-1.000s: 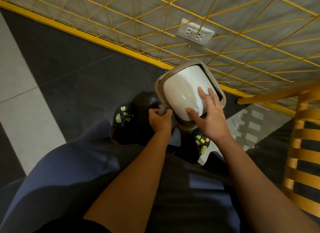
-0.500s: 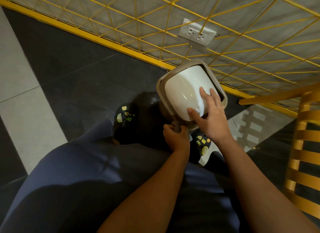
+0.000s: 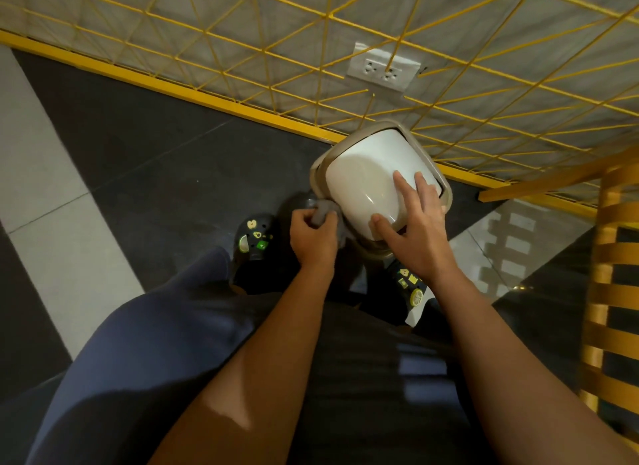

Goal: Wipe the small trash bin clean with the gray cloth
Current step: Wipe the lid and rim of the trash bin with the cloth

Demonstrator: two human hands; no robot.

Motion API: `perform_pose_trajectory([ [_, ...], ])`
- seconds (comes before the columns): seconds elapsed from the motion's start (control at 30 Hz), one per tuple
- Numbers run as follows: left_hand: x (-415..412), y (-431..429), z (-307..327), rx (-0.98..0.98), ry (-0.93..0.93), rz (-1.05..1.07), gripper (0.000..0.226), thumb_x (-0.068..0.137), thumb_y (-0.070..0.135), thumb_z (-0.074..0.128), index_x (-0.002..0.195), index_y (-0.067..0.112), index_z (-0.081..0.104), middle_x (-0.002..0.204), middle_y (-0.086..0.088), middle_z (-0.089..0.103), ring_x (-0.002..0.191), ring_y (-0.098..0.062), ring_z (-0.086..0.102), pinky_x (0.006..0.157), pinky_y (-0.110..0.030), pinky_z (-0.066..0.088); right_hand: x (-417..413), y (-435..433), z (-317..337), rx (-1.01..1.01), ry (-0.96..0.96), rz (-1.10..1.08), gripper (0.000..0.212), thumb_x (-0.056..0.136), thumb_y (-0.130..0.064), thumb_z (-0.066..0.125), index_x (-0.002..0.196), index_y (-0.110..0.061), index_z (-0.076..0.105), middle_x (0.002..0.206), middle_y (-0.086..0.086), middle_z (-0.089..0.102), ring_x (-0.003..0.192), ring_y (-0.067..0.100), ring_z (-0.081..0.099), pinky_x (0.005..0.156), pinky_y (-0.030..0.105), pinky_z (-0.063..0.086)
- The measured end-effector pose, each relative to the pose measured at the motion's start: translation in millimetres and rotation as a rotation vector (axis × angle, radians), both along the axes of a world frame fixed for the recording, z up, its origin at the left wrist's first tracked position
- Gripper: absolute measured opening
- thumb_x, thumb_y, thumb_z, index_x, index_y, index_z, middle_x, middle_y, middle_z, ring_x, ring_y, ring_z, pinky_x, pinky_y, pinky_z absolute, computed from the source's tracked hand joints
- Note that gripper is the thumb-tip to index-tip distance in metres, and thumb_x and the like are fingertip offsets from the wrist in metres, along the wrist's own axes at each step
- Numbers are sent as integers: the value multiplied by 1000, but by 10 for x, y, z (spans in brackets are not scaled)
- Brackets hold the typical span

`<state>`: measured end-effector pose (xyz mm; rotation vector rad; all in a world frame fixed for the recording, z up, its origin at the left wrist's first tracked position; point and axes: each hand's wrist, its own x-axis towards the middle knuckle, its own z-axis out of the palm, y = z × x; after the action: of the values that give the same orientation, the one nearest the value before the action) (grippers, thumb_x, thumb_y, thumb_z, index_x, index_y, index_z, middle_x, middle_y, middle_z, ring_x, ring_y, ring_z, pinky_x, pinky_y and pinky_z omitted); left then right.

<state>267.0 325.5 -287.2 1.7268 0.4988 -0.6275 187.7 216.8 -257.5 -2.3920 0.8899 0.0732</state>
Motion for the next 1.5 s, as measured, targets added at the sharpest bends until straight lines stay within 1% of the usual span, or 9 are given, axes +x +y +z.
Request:
perform_pose_trajectory([
  [0.2,247,0,529,-135,-133,0,17,81,15,66,81,21,50,80,8,53,73,-4,53,59,-11,43,-13,56,197,49,-106,-82,59,91,-42,51,143,-26,29,155,8,16,145,29,2,114,53,-1],
  [0.4,166,-117,881,-217,-201,-314,12,80,28,70,86,23,61,88,6,61,78,-3,59,61,-11,48,-29,358,579,589,-447,-357,42,95,-36,44,136,-26,42,136,-6,48,123,5,46,96,19,44],
  [0.57,73,-239,862,-136,-171,-829,29,90,40,53,103,19,68,104,3,66,99,-10,60,79,-17,48,-165,434,433,835,-614,-683,23,93,-29,52,116,-28,51,120,4,61,110,17,61,95,39,51],
  [0.73,235,-259,653,117,-666,-1182,29,90,37,53,111,23,67,124,4,54,120,-20,45,106,-40,34,-412,313,179,749,-612,-1228,40,93,-33,51,131,-23,43,129,9,54,112,23,57,95,43,50],
  [0.83,343,-270,590,322,-854,-1471,40,87,33,60,127,32,54,144,3,38,137,-23,26,110,-40,15,-537,344,60,828,-585,-1397,43,94,-27,48,136,-25,39,132,7,52,116,24,54,101,43,46],
  [0.97,485,-304,553,477,-858,-1677,62,83,32,65,137,40,37,155,4,19,144,-22,7,113,-41,0,-499,402,74,809,-559,-1238,39,92,-23,52,130,-23,45,126,5,53,115,24,54,100,41,46],
  [1.17,566,-301,509,531,-969,-1677,72,79,14,66,138,41,34,152,9,25,138,-22,18,106,-36,11,-201,93,192,319,-423,-687,41,88,-22,60,128,-18,51,128,9,36,109,12,41,99,15,31],
  [1.3,543,-309,443,463,-1043,-1542,67,79,5,59,137,33,39,147,10,37,132,-22,28,100,-33,15,-135,187,87,78,-281,-402,44,87,-22,60,129,-18,53,133,10,46,124,25,40,106,40,31],
  [1.5,593,-305,387,439,-1119,-1523,68,77,-2,56,135,31,43,145,10,39,127,-21,31,96,-27,10,-145,507,-32,-313,-202,-151,36,81,-28,50,113,-20,65,121,8,62,120,30,53,100,48,36],
])
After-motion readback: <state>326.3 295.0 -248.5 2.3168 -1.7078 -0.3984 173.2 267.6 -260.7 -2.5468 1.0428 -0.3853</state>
